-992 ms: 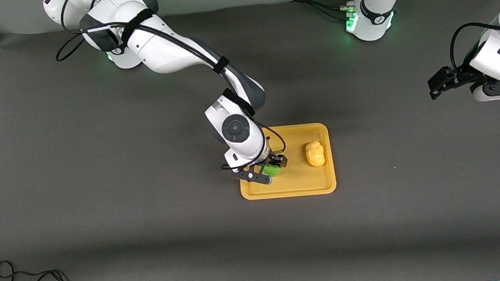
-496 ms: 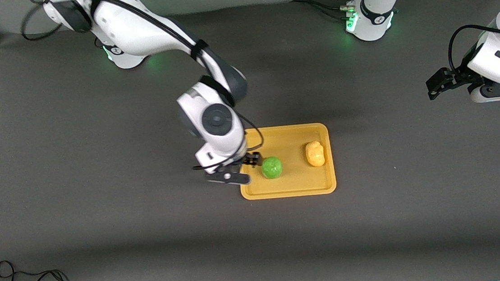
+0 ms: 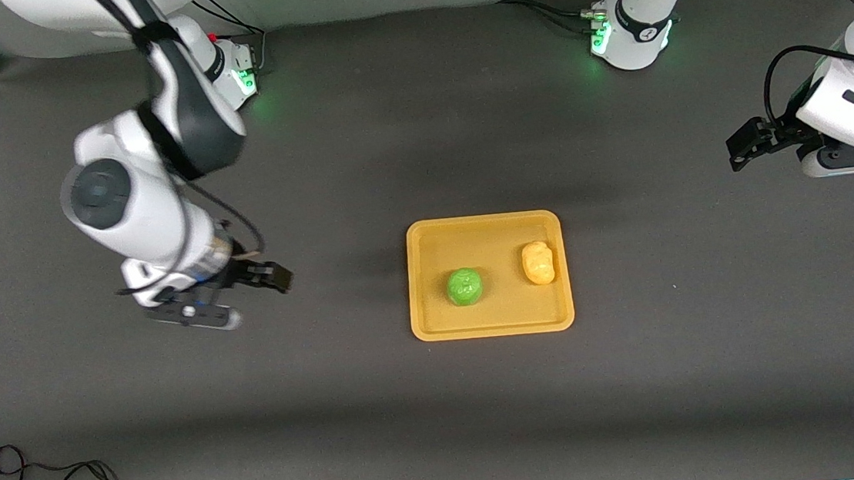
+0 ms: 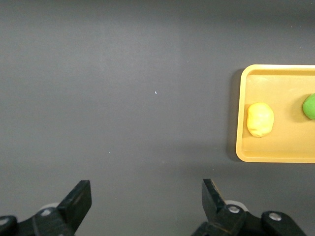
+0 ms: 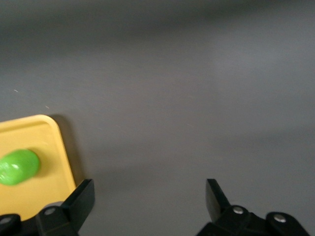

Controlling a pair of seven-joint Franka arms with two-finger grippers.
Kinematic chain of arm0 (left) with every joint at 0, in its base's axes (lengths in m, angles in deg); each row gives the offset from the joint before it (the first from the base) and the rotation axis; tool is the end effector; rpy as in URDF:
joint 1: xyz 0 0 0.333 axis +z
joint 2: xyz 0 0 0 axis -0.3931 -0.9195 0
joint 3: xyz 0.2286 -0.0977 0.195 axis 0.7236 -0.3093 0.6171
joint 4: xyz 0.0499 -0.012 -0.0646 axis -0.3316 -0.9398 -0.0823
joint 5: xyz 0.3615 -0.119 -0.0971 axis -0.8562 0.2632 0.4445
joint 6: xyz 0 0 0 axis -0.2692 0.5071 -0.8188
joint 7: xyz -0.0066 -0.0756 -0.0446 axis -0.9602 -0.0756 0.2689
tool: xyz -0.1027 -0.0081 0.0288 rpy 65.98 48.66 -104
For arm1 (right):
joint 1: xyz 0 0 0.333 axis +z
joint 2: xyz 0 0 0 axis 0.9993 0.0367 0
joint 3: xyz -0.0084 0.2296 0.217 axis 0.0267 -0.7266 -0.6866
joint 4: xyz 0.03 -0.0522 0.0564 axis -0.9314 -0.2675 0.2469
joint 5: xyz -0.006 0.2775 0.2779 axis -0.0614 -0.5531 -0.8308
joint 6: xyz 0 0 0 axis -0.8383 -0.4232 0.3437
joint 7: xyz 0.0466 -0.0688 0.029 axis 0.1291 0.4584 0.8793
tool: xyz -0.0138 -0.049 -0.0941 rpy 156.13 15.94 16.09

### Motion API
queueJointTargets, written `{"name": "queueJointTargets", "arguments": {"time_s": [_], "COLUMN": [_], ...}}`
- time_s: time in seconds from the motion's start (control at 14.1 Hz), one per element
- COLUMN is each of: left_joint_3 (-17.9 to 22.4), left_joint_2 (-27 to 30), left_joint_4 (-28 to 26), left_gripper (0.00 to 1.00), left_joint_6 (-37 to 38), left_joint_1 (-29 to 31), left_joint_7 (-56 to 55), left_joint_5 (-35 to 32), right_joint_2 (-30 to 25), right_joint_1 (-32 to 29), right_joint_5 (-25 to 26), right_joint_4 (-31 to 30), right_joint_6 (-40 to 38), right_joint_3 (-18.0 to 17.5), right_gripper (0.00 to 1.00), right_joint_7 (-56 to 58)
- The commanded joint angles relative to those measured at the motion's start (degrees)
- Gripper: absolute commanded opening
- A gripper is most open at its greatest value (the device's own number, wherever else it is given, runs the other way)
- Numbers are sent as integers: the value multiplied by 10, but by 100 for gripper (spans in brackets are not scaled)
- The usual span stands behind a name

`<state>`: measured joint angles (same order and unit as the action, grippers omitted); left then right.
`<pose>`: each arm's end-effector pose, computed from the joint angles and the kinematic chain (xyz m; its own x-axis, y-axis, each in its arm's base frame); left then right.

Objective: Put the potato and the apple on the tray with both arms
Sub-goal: 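Open the right gripper and withdraw it from the tray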

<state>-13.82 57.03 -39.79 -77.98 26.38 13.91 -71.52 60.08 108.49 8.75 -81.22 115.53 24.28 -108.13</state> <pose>0.5351 -0.0453 0.5684 0.9996 0.0161 0.0248 0.0164 -0.9998 -0.0129 0.6043 0.1833 0.4701 0.9710 -0.2382 -0.0195 -0.2386 -0.9707 -0.0264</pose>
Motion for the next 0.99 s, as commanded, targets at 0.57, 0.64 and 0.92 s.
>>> {"name": "queueJointTargets", "arguments": {"time_s": [0.57, 0.64, 0.92], "left_joint_3": [6, 6, 6], "left_joint_2": [15, 15, 14], "left_joint_4": [-15, -15, -16], "left_gripper": [100, 100, 100], "left_joint_6": [-12, -12, -12], "left_joint_1": [5, 5, 5], "left_joint_7": [10, 10, 10], "left_joint_5": [8, 8, 8], "right_joint_2": [-188, -185, -184], "right_joint_1": [-271, -279, -276], "right_joint_5": [18, 18, 19], "right_joint_4": [-37, -37, -37], "right_joint_6": [-130, -129, -130], "right_joint_3": [-141, -142, -139], "right_gripper": [100, 100, 100], "right_joint_7": [198, 201, 201]}}
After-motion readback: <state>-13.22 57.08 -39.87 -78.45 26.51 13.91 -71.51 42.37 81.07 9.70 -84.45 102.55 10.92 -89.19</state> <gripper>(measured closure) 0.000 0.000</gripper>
